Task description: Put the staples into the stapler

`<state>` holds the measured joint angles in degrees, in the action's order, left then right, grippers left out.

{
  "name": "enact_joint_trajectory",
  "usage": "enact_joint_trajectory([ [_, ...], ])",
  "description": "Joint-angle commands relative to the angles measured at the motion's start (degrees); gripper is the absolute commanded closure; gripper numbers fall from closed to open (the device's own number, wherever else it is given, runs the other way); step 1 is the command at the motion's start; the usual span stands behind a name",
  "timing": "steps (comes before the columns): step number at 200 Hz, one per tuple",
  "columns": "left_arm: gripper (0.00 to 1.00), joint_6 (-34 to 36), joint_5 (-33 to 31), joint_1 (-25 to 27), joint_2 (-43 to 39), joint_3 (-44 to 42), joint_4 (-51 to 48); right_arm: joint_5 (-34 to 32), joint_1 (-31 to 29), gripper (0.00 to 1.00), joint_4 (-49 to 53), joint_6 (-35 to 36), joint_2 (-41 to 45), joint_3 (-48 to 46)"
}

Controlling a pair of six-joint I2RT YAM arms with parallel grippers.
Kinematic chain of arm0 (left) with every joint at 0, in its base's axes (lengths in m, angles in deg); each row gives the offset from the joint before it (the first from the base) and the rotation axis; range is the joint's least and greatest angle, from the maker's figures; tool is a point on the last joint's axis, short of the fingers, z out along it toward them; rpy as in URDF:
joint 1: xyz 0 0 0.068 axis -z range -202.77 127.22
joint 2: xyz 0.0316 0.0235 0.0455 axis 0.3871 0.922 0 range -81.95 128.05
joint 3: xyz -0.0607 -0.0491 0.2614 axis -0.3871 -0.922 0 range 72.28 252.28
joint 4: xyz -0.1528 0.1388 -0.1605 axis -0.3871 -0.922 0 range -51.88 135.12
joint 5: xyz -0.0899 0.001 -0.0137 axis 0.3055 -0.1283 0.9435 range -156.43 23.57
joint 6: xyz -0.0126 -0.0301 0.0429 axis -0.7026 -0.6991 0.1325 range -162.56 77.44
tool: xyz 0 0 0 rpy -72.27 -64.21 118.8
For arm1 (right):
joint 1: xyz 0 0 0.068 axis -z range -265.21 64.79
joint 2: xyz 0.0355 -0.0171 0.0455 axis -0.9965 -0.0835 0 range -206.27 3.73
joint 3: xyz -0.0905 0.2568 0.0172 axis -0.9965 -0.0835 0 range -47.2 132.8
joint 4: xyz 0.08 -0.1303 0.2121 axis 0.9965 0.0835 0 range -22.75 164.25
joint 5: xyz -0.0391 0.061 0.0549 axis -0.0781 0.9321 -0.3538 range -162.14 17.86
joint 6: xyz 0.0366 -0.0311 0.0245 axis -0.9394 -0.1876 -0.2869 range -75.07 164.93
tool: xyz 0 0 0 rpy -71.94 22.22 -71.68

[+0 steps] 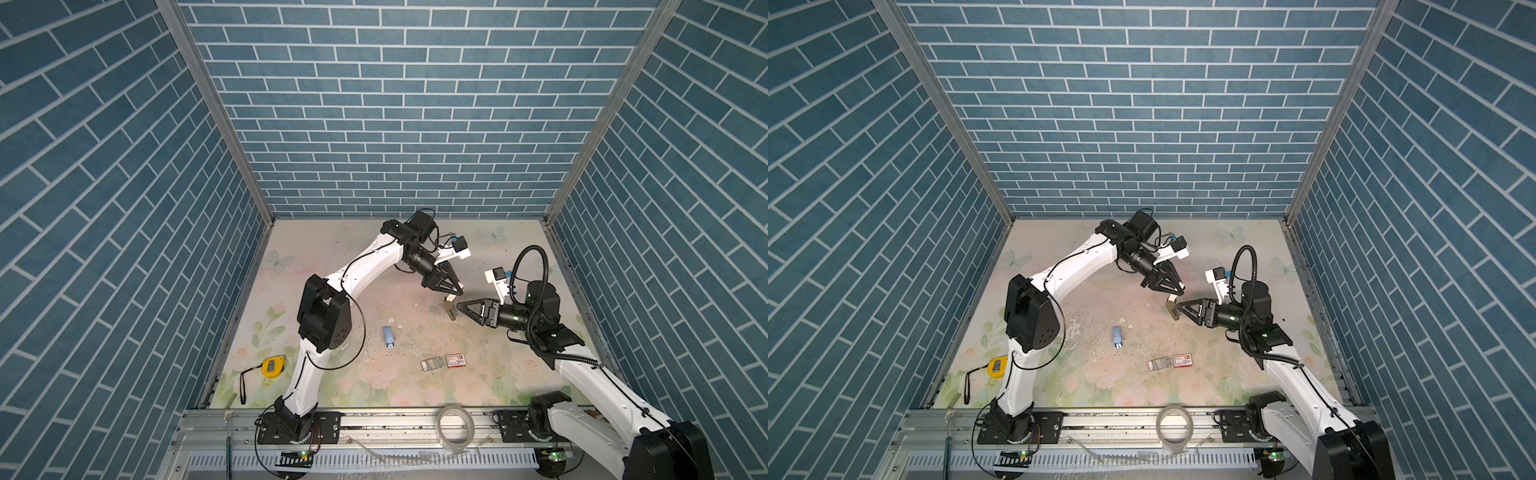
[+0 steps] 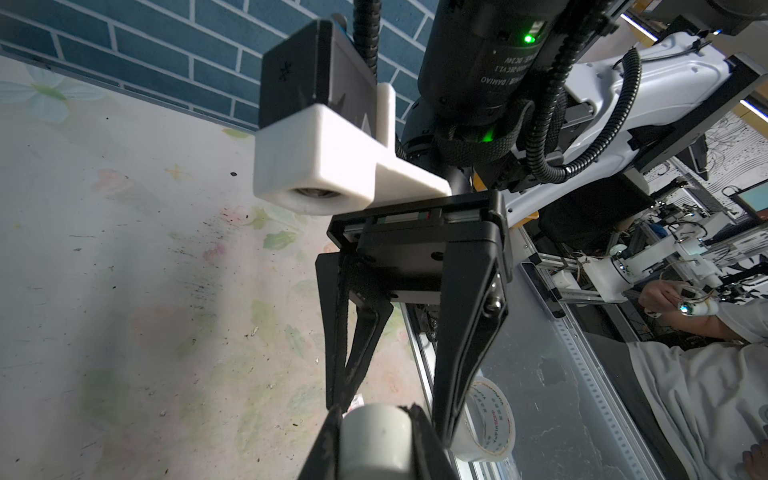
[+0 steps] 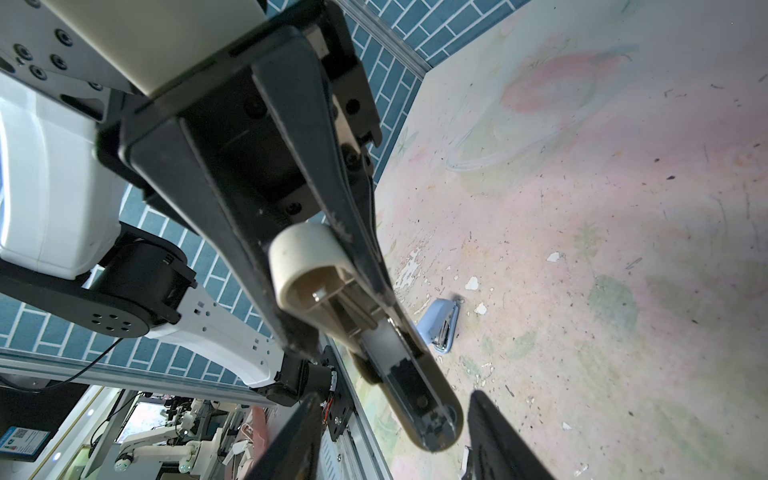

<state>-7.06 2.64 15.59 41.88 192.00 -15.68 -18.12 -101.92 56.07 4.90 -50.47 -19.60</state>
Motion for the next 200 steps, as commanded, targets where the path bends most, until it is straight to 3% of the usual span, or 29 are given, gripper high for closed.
enact_joint_trajectory([
  [1, 1.00, -0.9, 4.9, -0.1, 2.0, 2.8, -2.7, 1.9, -0.1, 0.43, -3.6, 0.5, -0.8, 1.8],
  [98, 1.00, -5.8, 9.7, 0.0, 3.7, 4.1, -0.5, 0.5, -4.5, 0.47, -8.8, -0.5, -7.3, 4.0],
  [161, 0.99, -5.5, 9.9, 0.0, 3.3, 3.2, -0.8, -1.3, -4.7, 0.75, -9.5, -1.1, -7.5, 2.7],
  [182, 0.95, -5.4, 9.8, 0.0, 3.2, 3.1, -0.9, -2.2, -4.6, 0.81, -8.9, -0.9, -7.3, 2.5],
  [200, 0.71, -5.7, 8.7, 0.0, 2.8, 3.0, -0.7, -2.7, -4.6, 0.84, -8.5, -0.8, -7.5, 2.6],
])
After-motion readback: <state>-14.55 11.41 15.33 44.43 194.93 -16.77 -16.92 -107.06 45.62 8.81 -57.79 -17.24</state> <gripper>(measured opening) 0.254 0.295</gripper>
